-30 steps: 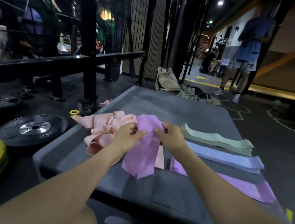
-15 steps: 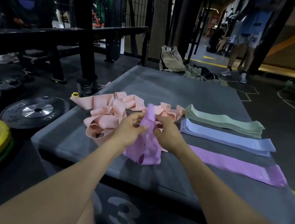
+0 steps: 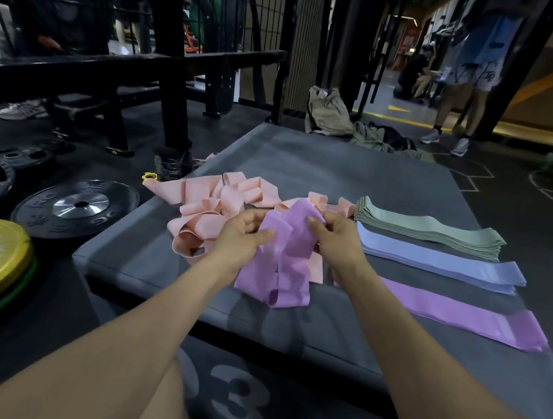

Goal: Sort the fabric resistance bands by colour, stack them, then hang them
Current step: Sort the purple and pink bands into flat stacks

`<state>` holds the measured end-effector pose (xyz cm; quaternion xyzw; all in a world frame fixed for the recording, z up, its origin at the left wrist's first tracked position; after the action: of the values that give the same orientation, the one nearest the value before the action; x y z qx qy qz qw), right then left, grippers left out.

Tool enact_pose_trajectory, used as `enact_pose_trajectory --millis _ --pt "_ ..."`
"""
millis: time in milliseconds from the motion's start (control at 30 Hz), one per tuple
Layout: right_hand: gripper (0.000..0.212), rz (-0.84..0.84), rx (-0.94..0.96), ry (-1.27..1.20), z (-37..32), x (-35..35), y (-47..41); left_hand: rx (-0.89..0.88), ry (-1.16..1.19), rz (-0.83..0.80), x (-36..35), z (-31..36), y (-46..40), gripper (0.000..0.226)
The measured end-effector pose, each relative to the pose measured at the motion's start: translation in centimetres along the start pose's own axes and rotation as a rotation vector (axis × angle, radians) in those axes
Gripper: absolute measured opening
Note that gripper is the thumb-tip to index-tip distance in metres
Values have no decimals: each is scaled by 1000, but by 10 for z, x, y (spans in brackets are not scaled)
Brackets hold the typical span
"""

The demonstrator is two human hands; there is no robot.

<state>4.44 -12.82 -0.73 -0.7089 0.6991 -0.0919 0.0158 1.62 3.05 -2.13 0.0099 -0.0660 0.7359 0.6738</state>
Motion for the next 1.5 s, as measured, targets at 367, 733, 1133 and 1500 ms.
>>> enact_pose_trajectory --millis 367,733,1133,1500 --pt "23 -138 223 195 -26 -16 16 -5 -43 63 5 -1 -4 14" --pt "12 -121 202 195 -25 -20 14 -131 -216 51 1 4 -6 22" --pt "3 -18 199 120 -55 -7 3 -244 -356 69 -9 41 -10 12" --pt "14 235 330 56 -138 32 -11 -150 -410 -161 -14 80 0 13"
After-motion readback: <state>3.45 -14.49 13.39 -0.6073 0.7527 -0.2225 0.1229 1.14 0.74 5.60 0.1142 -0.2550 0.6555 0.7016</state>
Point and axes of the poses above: each hand's wrist, its own y-axis away from the middle knuckle, its own x-axis out of the back of the hand, z = x × y, the point moved 4 cm from there along -y, towards the middle knuckle, and after that the axes turned 9 degrees about -y, right-handed, at the moved point
